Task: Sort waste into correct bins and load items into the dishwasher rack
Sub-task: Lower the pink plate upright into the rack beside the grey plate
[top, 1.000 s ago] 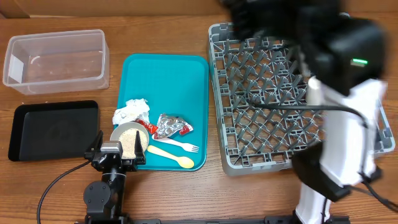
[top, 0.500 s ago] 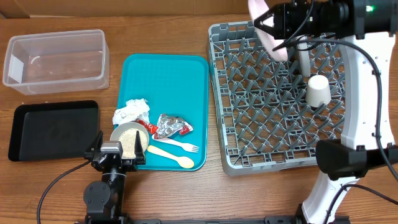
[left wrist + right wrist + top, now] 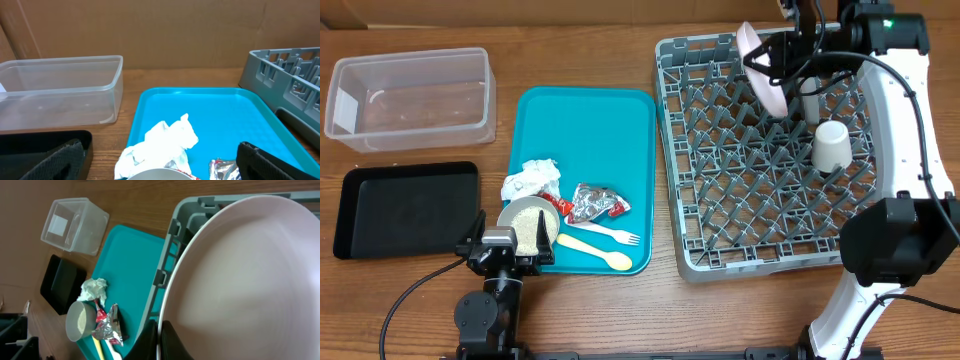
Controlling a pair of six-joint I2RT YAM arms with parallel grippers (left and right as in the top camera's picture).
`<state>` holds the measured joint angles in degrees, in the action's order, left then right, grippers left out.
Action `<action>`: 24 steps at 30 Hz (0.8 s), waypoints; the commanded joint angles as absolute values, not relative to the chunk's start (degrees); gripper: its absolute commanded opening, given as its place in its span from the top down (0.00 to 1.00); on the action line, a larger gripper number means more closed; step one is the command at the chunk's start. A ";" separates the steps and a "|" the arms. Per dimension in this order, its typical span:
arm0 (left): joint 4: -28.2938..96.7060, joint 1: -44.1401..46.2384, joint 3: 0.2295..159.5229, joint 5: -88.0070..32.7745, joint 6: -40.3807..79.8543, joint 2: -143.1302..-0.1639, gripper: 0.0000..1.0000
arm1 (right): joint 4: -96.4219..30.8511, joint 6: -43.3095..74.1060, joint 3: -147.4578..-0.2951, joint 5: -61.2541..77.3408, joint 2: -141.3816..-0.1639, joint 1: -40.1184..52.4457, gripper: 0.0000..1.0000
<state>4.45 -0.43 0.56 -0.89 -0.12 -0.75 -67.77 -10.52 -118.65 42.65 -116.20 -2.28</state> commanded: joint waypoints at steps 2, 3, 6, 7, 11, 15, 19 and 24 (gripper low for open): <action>4.38 -0.84 0.27 -1.08 0.40 -0.27 0.00 | -66.35 -11.18 -118.32 43.16 -115.31 -3.42 0.96; 4.38 -0.84 0.27 -1.08 0.40 -0.27 0.00 | -66.22 -11.20 -118.32 43.18 -115.31 -3.53 0.96; 4.38 -0.84 0.27 -1.08 0.40 -0.27 0.00 | -66.00 -11.46 -118.32 43.18 -115.42 -3.62 0.96; 4.38 -0.84 0.27 -1.08 0.40 -0.27 0.00 | -66.04 -11.44 -118.32 43.16 -115.59 -3.62 0.96; 4.38 -0.84 0.27 -1.08 0.40 -0.27 0.00 | -66.06 -11.44 -118.10 43.13 -116.79 -3.62 0.96; 4.38 -0.84 0.27 -1.08 0.40 -0.27 0.00 | -66.08 -11.40 -118.06 43.16 -118.39 -3.62 0.95; 4.38 -0.84 0.27 -1.08 0.40 -0.27 0.00 | -66.32 -11.40 -118.06 43.16 -118.98 -3.62 0.94; 4.38 -0.84 0.27 -1.08 0.40 -0.27 0.00 | -66.63 -11.38 -118.06 43.13 -118.98 -3.90 0.94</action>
<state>4.45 -0.43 0.56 -0.89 -0.12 -0.75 -66.63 -10.63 -118.37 42.59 -118.89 -3.33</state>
